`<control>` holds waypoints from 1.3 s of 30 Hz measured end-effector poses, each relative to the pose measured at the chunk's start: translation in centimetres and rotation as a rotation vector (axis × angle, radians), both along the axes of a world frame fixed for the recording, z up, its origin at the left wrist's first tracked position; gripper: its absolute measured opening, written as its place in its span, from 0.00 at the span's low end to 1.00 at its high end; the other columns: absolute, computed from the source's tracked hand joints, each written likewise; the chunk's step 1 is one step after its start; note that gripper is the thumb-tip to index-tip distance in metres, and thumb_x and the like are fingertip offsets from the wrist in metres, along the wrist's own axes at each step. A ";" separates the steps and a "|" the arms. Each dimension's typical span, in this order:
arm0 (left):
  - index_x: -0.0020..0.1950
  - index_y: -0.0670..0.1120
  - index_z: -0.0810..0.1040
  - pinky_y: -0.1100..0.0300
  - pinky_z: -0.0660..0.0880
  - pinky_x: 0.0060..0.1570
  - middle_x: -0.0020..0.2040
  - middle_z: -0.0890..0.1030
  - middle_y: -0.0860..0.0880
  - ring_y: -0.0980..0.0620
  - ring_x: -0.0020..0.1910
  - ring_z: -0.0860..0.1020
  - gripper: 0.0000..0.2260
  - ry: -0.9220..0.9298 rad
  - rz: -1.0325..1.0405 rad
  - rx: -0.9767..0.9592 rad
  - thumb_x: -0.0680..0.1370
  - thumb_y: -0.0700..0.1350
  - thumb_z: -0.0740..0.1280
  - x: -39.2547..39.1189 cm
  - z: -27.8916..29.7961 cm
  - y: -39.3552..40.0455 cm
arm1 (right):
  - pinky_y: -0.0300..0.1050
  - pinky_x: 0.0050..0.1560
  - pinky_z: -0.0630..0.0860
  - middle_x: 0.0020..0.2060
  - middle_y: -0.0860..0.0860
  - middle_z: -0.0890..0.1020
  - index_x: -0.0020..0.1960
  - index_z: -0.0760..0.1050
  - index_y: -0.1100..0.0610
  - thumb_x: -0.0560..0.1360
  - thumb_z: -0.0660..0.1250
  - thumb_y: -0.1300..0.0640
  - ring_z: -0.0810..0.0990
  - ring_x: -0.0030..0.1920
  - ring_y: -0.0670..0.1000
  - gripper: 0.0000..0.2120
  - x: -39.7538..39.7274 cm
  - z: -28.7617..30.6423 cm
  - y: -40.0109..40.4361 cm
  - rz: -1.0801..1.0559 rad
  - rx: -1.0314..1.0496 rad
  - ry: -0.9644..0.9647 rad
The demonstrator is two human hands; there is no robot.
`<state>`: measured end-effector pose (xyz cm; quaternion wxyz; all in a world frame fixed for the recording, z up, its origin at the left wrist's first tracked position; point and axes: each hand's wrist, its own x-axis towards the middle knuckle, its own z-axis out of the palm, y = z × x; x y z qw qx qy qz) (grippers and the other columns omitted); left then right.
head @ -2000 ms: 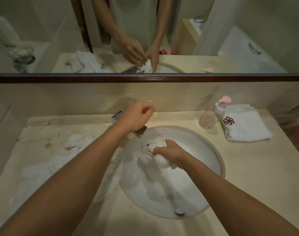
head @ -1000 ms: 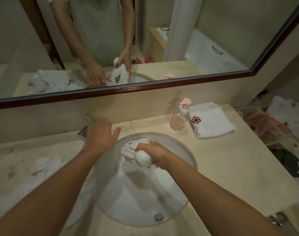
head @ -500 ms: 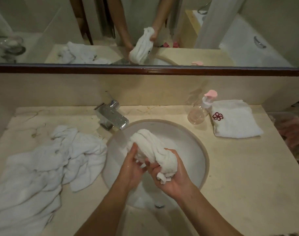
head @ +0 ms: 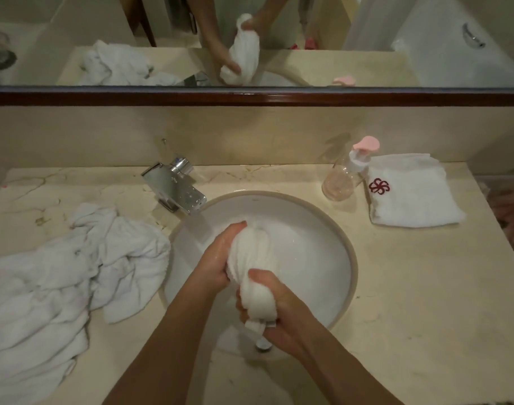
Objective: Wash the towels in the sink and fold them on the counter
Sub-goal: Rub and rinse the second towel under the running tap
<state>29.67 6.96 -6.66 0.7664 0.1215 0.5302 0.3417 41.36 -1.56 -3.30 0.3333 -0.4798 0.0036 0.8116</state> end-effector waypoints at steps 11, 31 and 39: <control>0.48 0.46 0.83 0.57 0.74 0.39 0.44 0.85 0.46 0.47 0.42 0.81 0.20 0.721 -0.397 0.212 0.69 0.58 0.61 0.5 -0.5 1.7 | 0.48 0.50 0.82 0.47 0.49 0.85 0.53 0.80 0.51 0.62 0.67 0.46 0.84 0.48 0.49 0.21 0.1 -1.5 2.6 0.491 0.353 -0.737; 0.55 0.45 0.72 0.58 0.80 0.49 0.56 0.81 0.54 0.57 0.54 0.80 0.29 0.380 -0.161 0.750 0.61 0.56 0.76 -4.8 3.9 -2.7 | 0.45 0.45 0.77 0.56 0.56 0.84 0.62 0.80 0.58 0.70 0.74 0.49 0.81 0.54 0.55 0.23 3.5 1.3 0.5 -0.267 0.042 -0.151; 0.56 0.51 0.79 0.70 0.72 0.53 0.54 0.78 0.52 0.60 0.54 0.77 0.23 0.723 -0.085 1.132 0.67 0.60 0.73 -1.7 4.3 -4.2 | 0.56 0.51 0.83 0.48 0.58 0.86 0.56 0.81 0.60 0.74 0.71 0.52 0.85 0.49 0.59 0.14 1.1 2.3 2.7 -0.443 -0.052 -0.383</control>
